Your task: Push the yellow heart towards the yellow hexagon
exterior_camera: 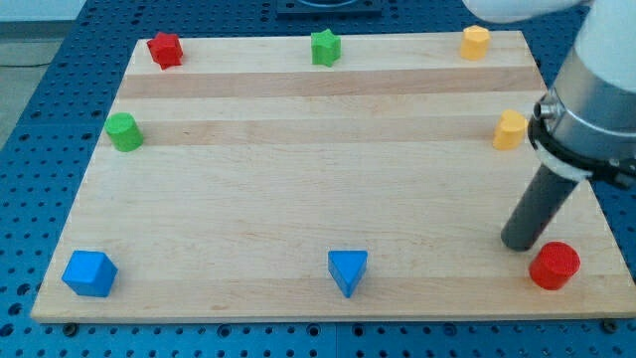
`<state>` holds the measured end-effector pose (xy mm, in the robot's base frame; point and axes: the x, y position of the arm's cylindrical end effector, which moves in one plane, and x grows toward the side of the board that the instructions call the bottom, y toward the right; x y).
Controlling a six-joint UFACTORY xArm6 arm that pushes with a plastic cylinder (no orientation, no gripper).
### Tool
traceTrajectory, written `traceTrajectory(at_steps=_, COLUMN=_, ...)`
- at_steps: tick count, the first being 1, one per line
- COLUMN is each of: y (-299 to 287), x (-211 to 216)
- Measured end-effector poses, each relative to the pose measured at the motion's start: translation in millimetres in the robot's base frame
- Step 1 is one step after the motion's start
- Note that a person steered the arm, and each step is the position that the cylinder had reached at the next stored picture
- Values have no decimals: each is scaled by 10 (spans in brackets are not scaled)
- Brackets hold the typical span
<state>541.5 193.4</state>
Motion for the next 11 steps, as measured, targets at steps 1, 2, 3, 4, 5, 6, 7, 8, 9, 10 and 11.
traceTrajectory(at_steps=1, y=5, x=-412)
traceTrajectory(at_steps=2, y=60, x=-772)
traceTrajectory(at_steps=3, y=211, x=-1011)
traceTrajectory(at_steps=4, y=255, x=-1145)
traceTrajectory(at_steps=5, y=255, x=-1310)
traceTrajectory(at_steps=6, y=277, x=-1523)
traceTrajectory(at_steps=7, y=277, x=-1703)
traceTrajectory(at_steps=8, y=303, x=-1726)
traceTrajectory(at_steps=9, y=303, x=-1853)
traceTrajectory(at_steps=10, y=323, x=-1971)
traceTrajectory(at_steps=11, y=490, x=-1954)
